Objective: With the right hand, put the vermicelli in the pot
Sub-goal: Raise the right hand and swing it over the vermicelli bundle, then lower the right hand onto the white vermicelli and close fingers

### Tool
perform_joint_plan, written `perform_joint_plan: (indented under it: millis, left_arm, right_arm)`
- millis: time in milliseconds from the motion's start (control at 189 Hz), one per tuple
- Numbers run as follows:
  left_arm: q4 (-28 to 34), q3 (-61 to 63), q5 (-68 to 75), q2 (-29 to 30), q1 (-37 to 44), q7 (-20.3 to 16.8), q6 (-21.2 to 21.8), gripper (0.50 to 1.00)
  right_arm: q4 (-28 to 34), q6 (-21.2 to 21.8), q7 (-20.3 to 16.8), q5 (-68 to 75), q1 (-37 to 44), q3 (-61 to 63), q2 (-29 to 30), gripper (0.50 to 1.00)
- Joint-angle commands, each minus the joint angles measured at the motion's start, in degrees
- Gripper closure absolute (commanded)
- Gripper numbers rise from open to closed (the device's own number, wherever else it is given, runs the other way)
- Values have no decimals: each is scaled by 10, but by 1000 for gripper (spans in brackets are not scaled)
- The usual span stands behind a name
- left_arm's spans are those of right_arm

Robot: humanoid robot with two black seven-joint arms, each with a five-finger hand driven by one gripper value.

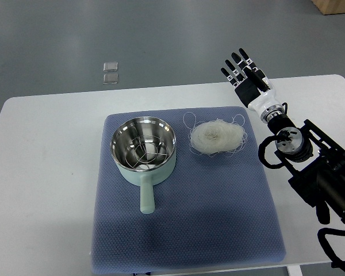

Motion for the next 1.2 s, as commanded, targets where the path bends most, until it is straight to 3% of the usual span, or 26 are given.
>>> perform_joint_plan:
  millis: [0,540,826,911,1075,1197]
  left_arm:
    - [0,1,0,0,0,1,0,500]
    - [0,0,0,0,0,1,0,500]
    - [0,0,0,0,0,0,-1,500]
    - [0,0,0,0,0,0,-1,500]
    - [0,0,0,0,-1,0,-1,500]
    - [-1,1,0,0,-1,0,-8,500]
  right_arm:
    - [0,0,0,0,1,0,0,574]
    - [-3,2,-1,-16,24,-63,-33,574]
    - [-3,8,-4,-228,127,-212,-120,574]
    - [-2,35,-6,-331,182,-291,-149,574]
    - [13,133,-37,-554,325,-467,-212,574]
    - [36,198,-72,-619,436,-601,-225,574]
